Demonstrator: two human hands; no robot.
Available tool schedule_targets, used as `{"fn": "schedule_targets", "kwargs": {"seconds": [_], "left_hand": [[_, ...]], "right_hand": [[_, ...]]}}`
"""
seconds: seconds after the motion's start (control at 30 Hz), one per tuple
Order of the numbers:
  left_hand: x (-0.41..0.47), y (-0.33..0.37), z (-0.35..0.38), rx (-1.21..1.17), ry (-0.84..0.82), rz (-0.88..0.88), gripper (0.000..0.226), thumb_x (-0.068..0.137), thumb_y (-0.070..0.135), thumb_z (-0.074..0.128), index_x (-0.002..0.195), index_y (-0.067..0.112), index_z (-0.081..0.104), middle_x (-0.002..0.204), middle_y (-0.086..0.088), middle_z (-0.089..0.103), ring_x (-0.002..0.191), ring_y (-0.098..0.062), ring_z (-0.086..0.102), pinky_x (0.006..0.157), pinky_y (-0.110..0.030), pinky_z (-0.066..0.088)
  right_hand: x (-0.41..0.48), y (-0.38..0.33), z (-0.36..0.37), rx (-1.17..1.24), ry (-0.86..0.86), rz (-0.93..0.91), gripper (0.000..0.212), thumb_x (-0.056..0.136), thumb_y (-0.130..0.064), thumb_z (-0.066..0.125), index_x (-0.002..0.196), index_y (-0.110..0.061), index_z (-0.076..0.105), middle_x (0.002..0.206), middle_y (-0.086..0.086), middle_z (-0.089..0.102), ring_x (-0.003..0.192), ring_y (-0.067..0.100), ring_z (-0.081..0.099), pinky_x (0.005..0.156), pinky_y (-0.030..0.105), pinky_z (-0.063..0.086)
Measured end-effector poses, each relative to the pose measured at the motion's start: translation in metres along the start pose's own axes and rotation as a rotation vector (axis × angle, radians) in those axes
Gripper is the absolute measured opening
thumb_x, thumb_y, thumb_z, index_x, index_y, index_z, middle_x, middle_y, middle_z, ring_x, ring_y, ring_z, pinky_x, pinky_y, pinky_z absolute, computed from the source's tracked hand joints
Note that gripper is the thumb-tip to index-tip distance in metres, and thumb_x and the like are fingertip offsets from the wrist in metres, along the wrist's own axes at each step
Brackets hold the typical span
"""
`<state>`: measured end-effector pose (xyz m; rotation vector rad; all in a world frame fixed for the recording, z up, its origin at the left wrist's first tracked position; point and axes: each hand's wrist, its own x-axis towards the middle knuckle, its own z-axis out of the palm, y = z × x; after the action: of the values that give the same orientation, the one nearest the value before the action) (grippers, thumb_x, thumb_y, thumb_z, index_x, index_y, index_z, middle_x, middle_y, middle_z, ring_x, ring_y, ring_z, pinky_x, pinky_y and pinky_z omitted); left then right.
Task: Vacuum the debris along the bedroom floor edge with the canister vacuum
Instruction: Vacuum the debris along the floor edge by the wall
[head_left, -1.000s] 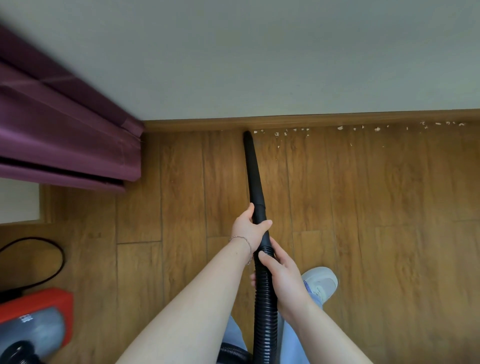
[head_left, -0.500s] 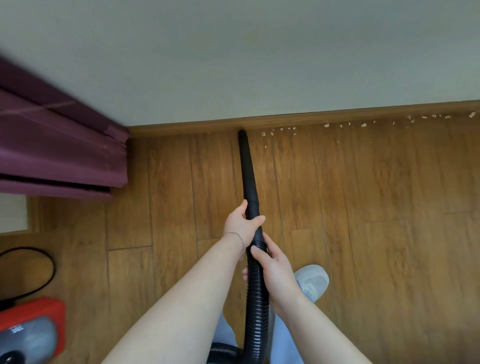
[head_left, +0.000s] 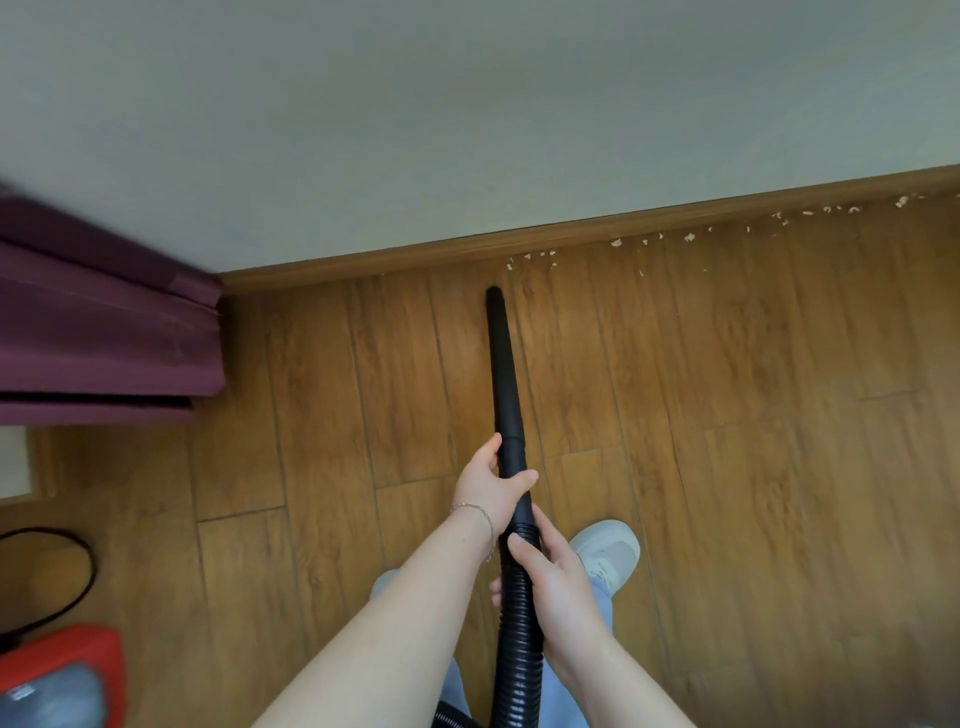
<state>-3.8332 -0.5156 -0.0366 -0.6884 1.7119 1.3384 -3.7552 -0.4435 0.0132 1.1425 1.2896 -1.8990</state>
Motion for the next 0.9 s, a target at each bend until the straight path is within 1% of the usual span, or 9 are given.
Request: {"fn": "schedule_targets", "kwargs": {"seconds": [0.07,0.13,0.23,0.3,0.37,0.43,0.57,0.73,0.9], "left_hand": [[-0.002,0.000,0.004,-0.004,-0.001,-0.003,0.072,0.085,0.020,0.065,0.146,0.021,0.026,0.149,-0.004,0.036,0.134,-0.015,0.037,0.111,-0.037,0.033],[0.000,0.002,0.008,0.004,0.005,0.003,0.072,0.085,0.021,0.065,0.146,0.022,0.026,0.149,-0.004,0.037,0.133,-0.016,0.038,0.110,-0.037,0.034],[0.007,0.012,0.010,0.034,0.015,0.025,0.072,0.086,0.023,0.064,0.146,0.022,0.026,0.148,-0.003,0.037,0.132,-0.017,0.039,0.109,-0.035,0.035],[0.013,0.019,0.011,0.048,0.015,0.042,0.071,0.086,0.023,0.064,0.146,0.021,0.026,0.149,-0.004,0.037,0.132,-0.017,0.039,0.108,-0.034,0.035],[0.018,0.026,0.013,0.056,0.006,0.054,0.071,0.086,0.022,0.064,0.146,0.021,0.025,0.148,-0.003,0.038,0.131,-0.017,0.042,0.103,-0.030,0.036],[0.023,0.032,0.015,0.056,0.001,0.061,0.071,0.086,0.023,0.064,0.146,0.021,0.025,0.147,-0.002,0.039,0.128,-0.017,0.044,0.098,-0.026,0.037],[0.030,0.041,0.021,0.060,0.018,0.068,0.071,0.086,0.023,0.064,0.146,0.020,0.026,0.146,-0.003,0.040,0.129,-0.018,0.044,0.101,-0.029,0.037],[0.036,0.051,0.033,0.098,0.003,0.084,0.071,0.085,0.025,0.065,0.145,0.021,0.027,0.145,-0.003,0.042,0.127,-0.018,0.046,0.100,-0.031,0.040],[0.038,0.059,0.047,0.117,-0.032,0.091,0.071,0.086,0.024,0.064,0.146,0.020,0.026,0.146,-0.004,0.041,0.128,-0.019,0.045,0.100,-0.030,0.040]], "right_hand": [[-0.002,-0.001,-0.004,0.003,0.003,-0.001,0.036,0.094,-0.008,0.050,0.108,-0.040,0.054,0.080,0.013,0.062,0.053,0.022,0.057,0.049,0.031,0.050],[0.001,-0.006,-0.006,0.006,0.009,-0.006,0.035,0.094,-0.008,0.051,0.108,-0.040,0.054,0.077,0.011,0.063,0.053,0.022,0.057,0.049,0.031,0.049],[0.008,-0.014,-0.009,0.003,0.006,-0.023,0.034,0.094,-0.009,0.050,0.109,-0.039,0.055,0.073,0.007,0.066,0.054,0.022,0.057,0.051,0.031,0.049],[0.012,-0.020,-0.010,0.001,-0.009,-0.040,0.033,0.094,-0.010,0.050,0.105,-0.041,0.056,0.070,0.004,0.066,0.054,0.021,0.057,0.051,0.031,0.049],[0.017,-0.026,-0.011,-0.004,-0.017,-0.051,0.034,0.095,-0.011,0.051,0.102,-0.043,0.056,0.069,0.003,0.067,0.055,0.020,0.058,0.051,0.030,0.050],[0.020,-0.033,-0.013,-0.019,-0.021,-0.057,0.033,0.094,-0.012,0.051,0.101,-0.044,0.056,0.073,0.005,0.067,0.056,0.020,0.058,0.052,0.031,0.050],[0.026,-0.046,-0.020,-0.033,-0.032,-0.058,0.033,0.095,-0.014,0.050,0.099,-0.046,0.055,0.075,0.011,0.062,0.057,0.020,0.057,0.055,0.033,0.050],[0.030,-0.053,-0.029,-0.003,-0.011,-0.059,0.033,0.095,-0.014,0.050,0.099,-0.046,0.055,0.070,0.010,0.064,0.055,0.020,0.058,0.053,0.031,0.050],[0.030,-0.061,-0.041,0.013,0.028,-0.052,0.034,0.095,-0.014,0.050,0.098,-0.047,0.053,0.077,0.013,0.066,0.056,0.020,0.059,0.054,0.032,0.051]]}}
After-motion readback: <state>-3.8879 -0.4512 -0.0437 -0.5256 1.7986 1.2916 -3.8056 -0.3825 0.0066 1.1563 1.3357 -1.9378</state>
